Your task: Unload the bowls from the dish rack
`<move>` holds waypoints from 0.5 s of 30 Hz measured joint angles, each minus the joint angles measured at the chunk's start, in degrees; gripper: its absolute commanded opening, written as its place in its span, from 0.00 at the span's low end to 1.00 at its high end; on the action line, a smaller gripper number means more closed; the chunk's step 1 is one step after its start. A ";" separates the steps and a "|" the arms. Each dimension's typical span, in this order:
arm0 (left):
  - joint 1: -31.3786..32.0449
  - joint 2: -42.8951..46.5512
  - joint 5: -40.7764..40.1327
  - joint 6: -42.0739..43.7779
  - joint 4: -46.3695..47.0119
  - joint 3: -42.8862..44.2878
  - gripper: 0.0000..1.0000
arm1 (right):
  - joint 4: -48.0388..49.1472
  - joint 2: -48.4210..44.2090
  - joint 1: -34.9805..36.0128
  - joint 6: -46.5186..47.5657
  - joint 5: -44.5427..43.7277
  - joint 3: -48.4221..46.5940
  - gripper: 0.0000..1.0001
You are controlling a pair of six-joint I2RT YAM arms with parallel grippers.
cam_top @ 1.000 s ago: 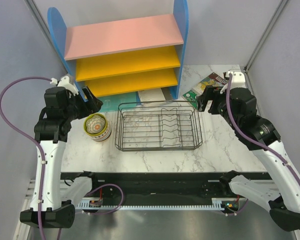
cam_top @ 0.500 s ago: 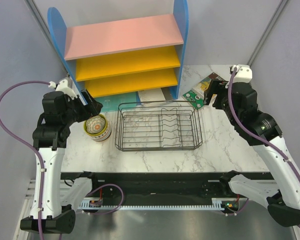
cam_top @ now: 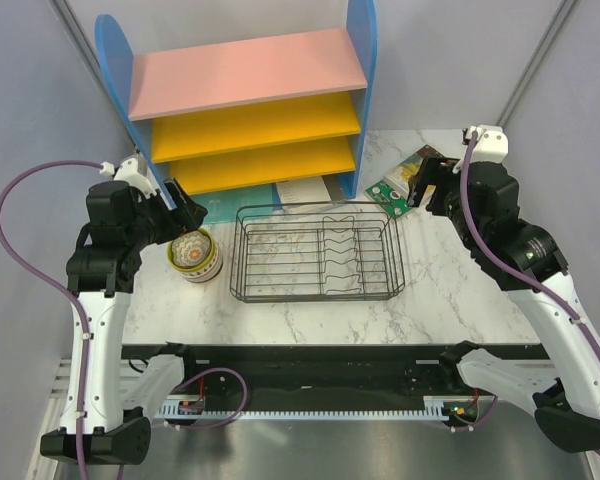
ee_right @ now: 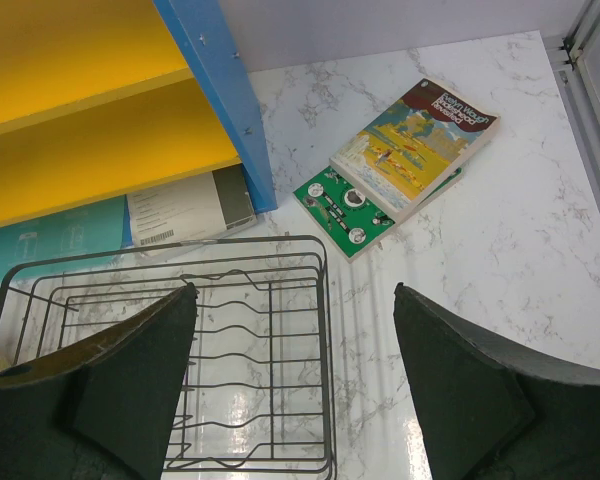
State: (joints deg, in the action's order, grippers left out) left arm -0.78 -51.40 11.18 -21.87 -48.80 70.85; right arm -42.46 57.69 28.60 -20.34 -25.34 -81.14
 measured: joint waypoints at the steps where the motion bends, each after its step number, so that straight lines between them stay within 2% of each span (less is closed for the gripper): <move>1: 0.00 -0.11 0.09 0.00 -0.02 0.00 0.89 | 0.00 0.00 0.00 0.00 0.00 0.00 0.87; 15: 0.00 -0.96 2.99 -0.02 0.00 0.00 0.88 | 0.48 -0.50 0.00 -0.96 3.56 4.02 0.87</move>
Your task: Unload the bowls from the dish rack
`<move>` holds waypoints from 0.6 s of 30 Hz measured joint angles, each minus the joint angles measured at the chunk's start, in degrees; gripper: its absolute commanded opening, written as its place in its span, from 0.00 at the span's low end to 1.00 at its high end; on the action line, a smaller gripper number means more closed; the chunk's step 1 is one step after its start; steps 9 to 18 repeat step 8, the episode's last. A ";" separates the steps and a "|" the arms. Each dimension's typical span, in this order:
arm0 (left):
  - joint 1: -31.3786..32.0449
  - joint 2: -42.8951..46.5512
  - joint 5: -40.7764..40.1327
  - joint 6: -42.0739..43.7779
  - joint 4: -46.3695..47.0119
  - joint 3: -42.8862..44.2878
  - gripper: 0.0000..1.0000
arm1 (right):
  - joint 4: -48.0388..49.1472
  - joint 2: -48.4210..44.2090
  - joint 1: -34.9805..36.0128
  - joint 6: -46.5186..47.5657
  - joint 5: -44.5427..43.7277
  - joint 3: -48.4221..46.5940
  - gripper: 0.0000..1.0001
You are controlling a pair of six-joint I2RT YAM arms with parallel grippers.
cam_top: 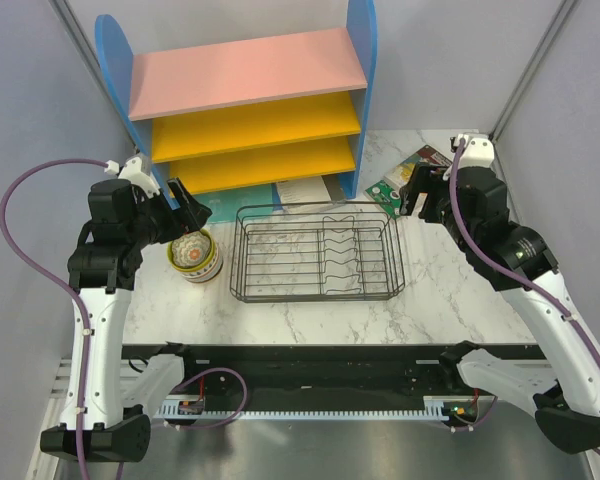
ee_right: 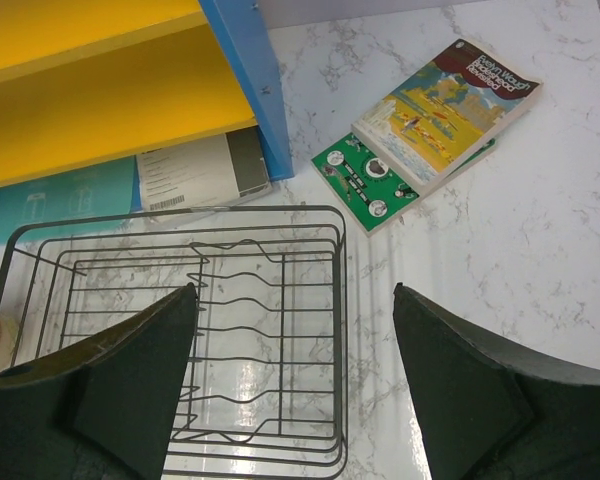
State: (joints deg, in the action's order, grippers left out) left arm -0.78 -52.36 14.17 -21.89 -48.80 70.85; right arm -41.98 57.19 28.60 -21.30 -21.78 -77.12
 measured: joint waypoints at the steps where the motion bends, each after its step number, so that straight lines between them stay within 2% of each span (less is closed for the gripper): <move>1: 0.00 0.00 0.04 0.00 0.00 0.00 0.88 | 0.07 0.13 0.00 -0.11 0.50 0.00 0.87; 5: 0.00 0.07 0.44 -0.02 0.02 -0.26 0.86 | 0.90 0.79 0.02 -0.20 1.86 0.00 0.86; 18: 0.00 0.31 1.25 0.00 -0.07 -1.42 0.87 | 1.22 1.75 0.00 -0.17 2.95 0.00 0.87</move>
